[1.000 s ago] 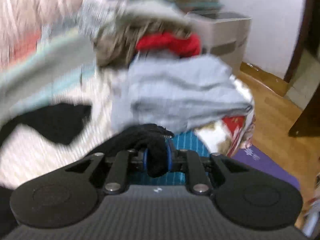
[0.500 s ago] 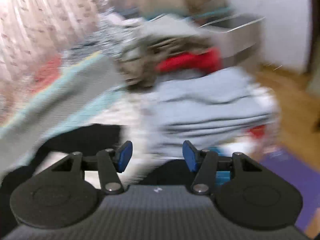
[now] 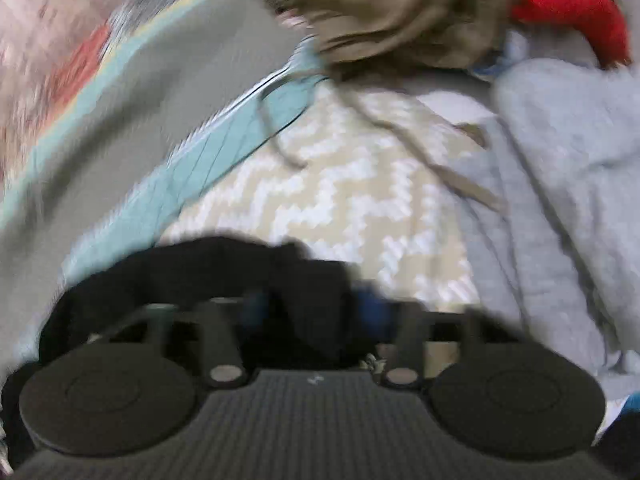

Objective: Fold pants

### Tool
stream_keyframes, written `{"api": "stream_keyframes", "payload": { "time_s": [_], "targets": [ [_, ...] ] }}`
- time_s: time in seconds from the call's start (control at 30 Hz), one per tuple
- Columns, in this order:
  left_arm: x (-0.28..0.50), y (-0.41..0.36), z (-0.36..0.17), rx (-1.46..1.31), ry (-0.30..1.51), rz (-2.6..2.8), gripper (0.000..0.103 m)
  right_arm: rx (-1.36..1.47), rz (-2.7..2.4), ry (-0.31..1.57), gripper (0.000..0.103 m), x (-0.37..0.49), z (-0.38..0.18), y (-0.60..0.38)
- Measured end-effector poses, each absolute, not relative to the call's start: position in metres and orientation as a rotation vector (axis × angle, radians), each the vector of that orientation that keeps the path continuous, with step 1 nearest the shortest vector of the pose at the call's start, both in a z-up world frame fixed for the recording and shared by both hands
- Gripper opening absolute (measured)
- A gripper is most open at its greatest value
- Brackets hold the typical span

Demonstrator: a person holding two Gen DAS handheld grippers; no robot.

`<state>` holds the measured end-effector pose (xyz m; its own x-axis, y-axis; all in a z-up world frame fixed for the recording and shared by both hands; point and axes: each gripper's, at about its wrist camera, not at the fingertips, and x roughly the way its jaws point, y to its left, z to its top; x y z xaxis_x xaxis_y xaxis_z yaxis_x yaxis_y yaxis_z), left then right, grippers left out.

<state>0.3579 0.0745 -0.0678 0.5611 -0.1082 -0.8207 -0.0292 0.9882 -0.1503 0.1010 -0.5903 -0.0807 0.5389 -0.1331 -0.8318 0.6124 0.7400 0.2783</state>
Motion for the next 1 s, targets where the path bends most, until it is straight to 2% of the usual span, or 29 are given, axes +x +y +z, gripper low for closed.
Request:
{"api": "stream_keyframes", "payload": {
  "time_s": [0.03, 0.07, 0.1, 0.13, 0.3, 0.4, 0.53, 0.63, 0.77, 0.87, 0.97, 1.0],
  "targets": [
    [0.358, 0.068, -0.065, -0.098, 0.961, -0.062, 0.051, 0.518, -0.466, 0.907, 0.029, 0.105, -0.075, -0.580],
    [0.358, 0.066, -0.062, -0.084, 0.955, -0.082, 0.046, 0.467, -0.468, 0.872, 0.028, 0.106, -0.065, -0.575],
    [0.357, 0.070, -0.056, -0.102, 0.946, -0.085, 0.033, 0.442, -0.474, 0.827, 0.028, 0.106, -0.053, -0.575],
    [0.356, 0.078, -0.048, -0.143, 0.932, -0.089, 0.030, 0.436, -0.490, 0.750, 0.028, 0.103, -0.034, -0.580],
    [0.331, 0.136, -0.012, -0.368, 0.754, -0.031, 0.029, 0.496, -0.523, 0.399, 0.029, 0.081, 0.035, -0.612],
    [0.322, 0.154, -0.024, -0.441, 0.738, -0.030, 0.030, 0.475, -0.511, 0.359, 0.029, 0.080, 0.031, -0.616],
    [0.333, 0.139, -0.057, -0.353, 0.861, 0.027, 0.034, 0.405, -0.559, 0.547, 0.030, 0.113, -0.024, -0.602],
    [0.334, 0.134, -0.059, -0.338, 0.854, 0.045, 0.037, 0.356, -0.617, 0.644, 0.030, 0.125, -0.061, -0.595],
    [0.340, 0.133, -0.045, -0.311, 0.826, 0.011, 0.037, 0.436, -0.625, 0.618, 0.030, 0.120, -0.056, -0.608],
    [0.346, 0.124, -0.043, -0.229, 0.847, 0.032, 0.051, 0.447, -0.615, 0.612, 0.032, 0.137, -0.039, -0.608],
    [0.344, 0.124, -0.042, -0.196, 0.824, 0.036, 0.055, 0.439, -0.623, 0.566, 0.031, 0.149, -0.026, -0.609],
    [0.343, 0.125, -0.042, -0.191, 0.814, 0.046, 0.062, 0.424, -0.622, 0.552, 0.031, 0.155, -0.026, -0.609]
  ]
}}
